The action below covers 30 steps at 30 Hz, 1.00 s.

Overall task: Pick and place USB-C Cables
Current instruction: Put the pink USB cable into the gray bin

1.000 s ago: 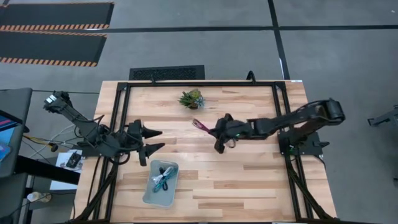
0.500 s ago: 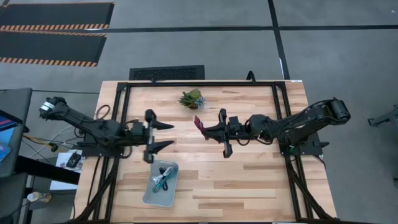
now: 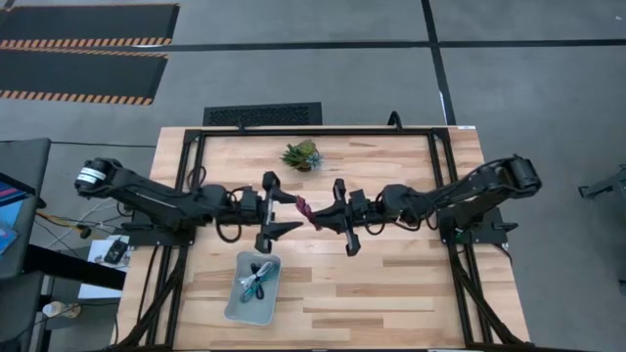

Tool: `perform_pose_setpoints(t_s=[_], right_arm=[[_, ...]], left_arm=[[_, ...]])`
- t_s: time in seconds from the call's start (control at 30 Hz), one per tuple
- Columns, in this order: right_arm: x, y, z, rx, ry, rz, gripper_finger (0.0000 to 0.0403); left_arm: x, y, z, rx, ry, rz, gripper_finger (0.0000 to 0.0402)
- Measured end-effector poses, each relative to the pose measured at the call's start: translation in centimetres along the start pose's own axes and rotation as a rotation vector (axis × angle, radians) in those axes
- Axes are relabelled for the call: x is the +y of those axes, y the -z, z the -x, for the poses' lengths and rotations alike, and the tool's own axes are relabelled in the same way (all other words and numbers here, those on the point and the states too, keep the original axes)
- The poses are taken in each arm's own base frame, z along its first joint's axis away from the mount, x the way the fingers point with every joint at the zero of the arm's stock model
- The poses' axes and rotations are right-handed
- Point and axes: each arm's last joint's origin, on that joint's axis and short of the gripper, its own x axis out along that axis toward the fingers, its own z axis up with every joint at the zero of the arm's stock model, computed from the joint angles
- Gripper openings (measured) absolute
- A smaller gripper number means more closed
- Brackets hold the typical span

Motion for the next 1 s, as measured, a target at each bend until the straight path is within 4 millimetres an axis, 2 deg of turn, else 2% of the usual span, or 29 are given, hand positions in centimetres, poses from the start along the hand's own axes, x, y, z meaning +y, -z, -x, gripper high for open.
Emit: perform_pose_setpoints(t_s=[0.13, 0.27, 0.37, 0.6, 0.8, 1.0], right_arm=[[0.0, 0.3, -0.2, 0.017, -0.007, 0.000, 0.0016], [0.0, 0.4, -0.2, 0.032, -0.010, -0.003, 0.0016], [0.0, 0.3, -0.2, 0.027, -0.011, -0.003, 0.0017], [-0.1, 0.6, -0.2, 0.056, -0.005, -0.010, 0.0027], [-0.1, 0.7, 0.3, 0.143, 0.008, 0.028, 0.0082], [0.1, -1.3, 2.4, 0.266, 0.036, 0.028, 0.0161]], left_arm=[[0.3, 0.4, -0.7, -0.003, 0.012, 0.004, 0.0244], [0.3, -0.5, -1.4, -0.028, 0.072, 0.005, 0.0210], [0.5, -0.4, -1.8, 0.012, 0.058, 0.008, 0.0162], [0.8, -0.2, -2.4, 0.072, 0.047, 0.018, 0.0022], [0.2, -0.1, -1.8, 0.152, 0.004, -0.013, 0.0015], [-0.4, -1.2, 0.5, 0.301, -0.108, -0.033, 0.0014]])
